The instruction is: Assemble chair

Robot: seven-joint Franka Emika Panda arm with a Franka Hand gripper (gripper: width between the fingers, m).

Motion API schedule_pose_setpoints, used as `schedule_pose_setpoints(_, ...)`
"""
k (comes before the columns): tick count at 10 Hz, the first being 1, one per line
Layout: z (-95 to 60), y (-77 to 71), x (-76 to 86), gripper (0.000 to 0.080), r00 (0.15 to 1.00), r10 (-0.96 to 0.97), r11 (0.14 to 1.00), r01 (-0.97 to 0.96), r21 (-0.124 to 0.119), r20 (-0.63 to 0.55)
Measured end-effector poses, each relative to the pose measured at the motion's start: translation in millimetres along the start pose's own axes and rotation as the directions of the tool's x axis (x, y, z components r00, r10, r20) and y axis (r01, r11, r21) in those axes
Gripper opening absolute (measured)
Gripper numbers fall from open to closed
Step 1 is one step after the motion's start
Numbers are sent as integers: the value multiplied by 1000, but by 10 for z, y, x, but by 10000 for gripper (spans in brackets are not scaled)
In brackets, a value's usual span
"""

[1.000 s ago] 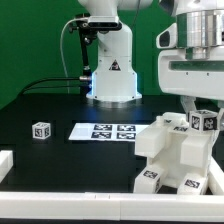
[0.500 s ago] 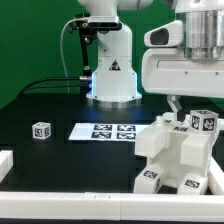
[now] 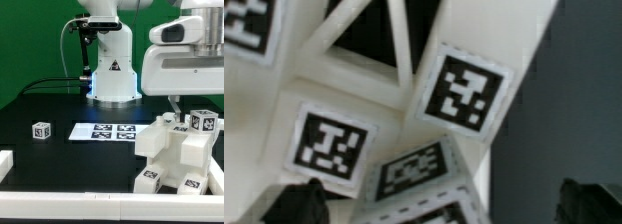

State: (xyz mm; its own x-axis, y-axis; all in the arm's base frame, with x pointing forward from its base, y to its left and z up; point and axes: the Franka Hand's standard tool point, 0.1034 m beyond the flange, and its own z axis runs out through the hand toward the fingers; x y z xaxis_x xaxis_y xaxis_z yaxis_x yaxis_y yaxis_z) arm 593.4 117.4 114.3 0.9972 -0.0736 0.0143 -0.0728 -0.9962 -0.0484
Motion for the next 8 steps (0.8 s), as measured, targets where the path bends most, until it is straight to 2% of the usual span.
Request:
schedule_pose_setpoints(1,1,4,0,525,1000,-1,1000,1,-1,0)
schedule_pose_setpoints(2,2,2,0,384,999,36,999,-36,0,0)
schedule_pose_setpoints(3,1,6,1,279,994,109,994,-109,0,0)
schedule_pose_setpoints(4,0,8,3,279,979,203,979,-203,-2,-1)
schedule_pose_setpoints(6,8,19,21,281,890,455,891,-455,9,-15)
schedule_pose_setpoints(7,10,4,25,281,816,578,816,-577,21,-28)
schedule_pose_setpoints(8,10,-8,34,281,685,728,685,-727,38,-28)
